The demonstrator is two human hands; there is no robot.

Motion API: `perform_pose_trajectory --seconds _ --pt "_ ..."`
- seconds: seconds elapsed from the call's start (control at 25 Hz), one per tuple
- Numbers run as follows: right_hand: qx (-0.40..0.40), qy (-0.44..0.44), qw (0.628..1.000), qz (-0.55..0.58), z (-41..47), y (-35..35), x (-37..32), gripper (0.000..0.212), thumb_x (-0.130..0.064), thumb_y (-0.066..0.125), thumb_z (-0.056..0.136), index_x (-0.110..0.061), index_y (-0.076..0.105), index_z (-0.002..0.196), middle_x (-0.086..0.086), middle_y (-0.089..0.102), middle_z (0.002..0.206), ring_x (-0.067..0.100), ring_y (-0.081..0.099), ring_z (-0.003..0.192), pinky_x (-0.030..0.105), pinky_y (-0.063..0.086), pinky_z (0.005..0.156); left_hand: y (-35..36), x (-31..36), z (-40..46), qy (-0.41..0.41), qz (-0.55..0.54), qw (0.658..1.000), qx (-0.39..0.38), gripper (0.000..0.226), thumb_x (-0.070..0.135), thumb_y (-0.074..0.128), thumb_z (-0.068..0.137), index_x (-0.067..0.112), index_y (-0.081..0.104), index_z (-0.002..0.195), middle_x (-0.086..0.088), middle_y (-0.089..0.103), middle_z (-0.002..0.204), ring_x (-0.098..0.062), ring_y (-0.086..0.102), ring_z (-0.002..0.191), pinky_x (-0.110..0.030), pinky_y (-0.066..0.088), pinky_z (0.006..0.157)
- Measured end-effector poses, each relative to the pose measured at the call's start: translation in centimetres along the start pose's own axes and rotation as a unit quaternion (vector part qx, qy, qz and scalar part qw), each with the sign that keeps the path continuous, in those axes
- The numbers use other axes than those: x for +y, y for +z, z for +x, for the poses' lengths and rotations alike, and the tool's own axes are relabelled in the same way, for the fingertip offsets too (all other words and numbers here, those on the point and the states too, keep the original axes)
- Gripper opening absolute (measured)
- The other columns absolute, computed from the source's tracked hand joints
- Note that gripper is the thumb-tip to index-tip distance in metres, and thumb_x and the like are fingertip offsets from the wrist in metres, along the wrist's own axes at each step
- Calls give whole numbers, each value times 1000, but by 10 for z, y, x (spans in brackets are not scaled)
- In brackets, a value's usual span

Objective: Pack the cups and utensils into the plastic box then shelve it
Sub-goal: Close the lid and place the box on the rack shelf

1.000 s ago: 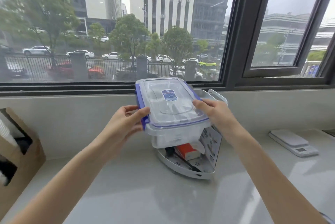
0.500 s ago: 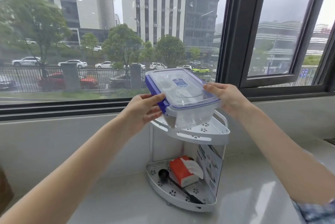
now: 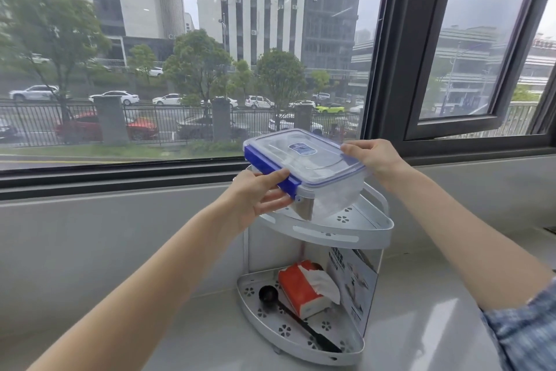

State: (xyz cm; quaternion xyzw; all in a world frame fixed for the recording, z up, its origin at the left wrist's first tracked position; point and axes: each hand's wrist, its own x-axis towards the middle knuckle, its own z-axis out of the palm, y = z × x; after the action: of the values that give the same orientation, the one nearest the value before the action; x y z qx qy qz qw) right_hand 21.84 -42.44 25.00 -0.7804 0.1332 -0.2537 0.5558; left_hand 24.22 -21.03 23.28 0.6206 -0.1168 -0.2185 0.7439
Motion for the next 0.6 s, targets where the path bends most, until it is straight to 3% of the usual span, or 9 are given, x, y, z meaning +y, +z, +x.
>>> perform_pose_trajectory --seconds 0.16,0.36,0.6 --pt "-13 9 1000 -12 4 -2 5 36 -19 66 84 -3 64 116 12 61 126 20 52 120 26 36 96 0 0 5 11 30 999 -11 29 13 62 81 2 56 107 -8 69 80 -13 69 56 -26 58 62" --pt "-17 7 999 -31 7 -6 1 37 -19 67 83 -4 63 117 10 62 123 16 52 111 24 35 93 5 -7 3 10 38 999 -31 18 9 61 81 6 58 99 -7 69 77 -11 69 53 -22 58 57" --pt "-18 17 999 -47 5 -9 10 36 -19 67 83 -5 64 117 10 63 124 13 52 107 26 36 103 11 -12 1 23 68 997 -39 21 12 61 81 8 57 102 -4 68 80 -7 68 52 -16 57 51"
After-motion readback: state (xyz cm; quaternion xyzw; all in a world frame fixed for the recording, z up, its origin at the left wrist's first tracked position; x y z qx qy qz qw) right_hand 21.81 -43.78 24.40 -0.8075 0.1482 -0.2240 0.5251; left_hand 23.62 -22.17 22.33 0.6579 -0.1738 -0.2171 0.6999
